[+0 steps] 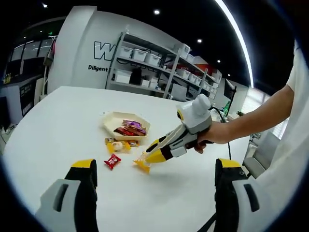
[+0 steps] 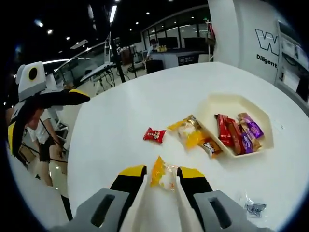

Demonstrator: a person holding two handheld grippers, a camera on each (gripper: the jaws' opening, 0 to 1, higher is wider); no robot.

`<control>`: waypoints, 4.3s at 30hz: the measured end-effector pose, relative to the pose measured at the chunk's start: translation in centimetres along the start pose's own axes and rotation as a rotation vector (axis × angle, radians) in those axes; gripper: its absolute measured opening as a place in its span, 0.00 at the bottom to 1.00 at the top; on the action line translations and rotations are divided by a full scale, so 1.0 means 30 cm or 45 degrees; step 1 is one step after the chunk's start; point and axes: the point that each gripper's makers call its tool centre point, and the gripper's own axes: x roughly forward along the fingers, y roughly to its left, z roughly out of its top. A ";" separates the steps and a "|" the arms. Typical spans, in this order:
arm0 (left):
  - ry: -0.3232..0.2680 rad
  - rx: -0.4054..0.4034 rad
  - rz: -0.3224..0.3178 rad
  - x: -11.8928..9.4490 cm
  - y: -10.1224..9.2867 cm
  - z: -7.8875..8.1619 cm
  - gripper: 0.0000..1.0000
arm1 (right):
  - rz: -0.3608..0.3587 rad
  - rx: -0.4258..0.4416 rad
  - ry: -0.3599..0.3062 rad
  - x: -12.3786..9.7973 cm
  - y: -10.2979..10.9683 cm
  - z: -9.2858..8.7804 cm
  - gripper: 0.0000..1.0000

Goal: Place the target food into the container with the food tongs after gripping and lifting it, then release it inside without dropping or visibly crushing the food.

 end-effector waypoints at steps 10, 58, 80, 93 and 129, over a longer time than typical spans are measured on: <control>0.004 0.023 -0.055 0.029 -0.040 0.007 0.98 | -0.078 0.082 -0.049 -0.088 -0.005 -0.029 0.21; -0.024 -0.010 -0.001 -0.040 -0.009 -0.007 0.98 | 0.018 -0.539 0.130 -0.006 0.009 -0.019 0.24; -0.024 -0.037 0.032 -0.053 0.023 -0.008 0.97 | 0.012 -0.653 0.152 0.029 -0.038 0.010 0.24; -0.030 -0.040 0.034 -0.037 0.032 0.006 0.97 | 0.037 -0.372 0.238 0.044 -0.042 -0.013 0.18; -0.037 -0.026 0.027 -0.019 0.033 0.026 0.97 | -0.190 -0.231 -0.106 -0.100 -0.315 0.371 0.18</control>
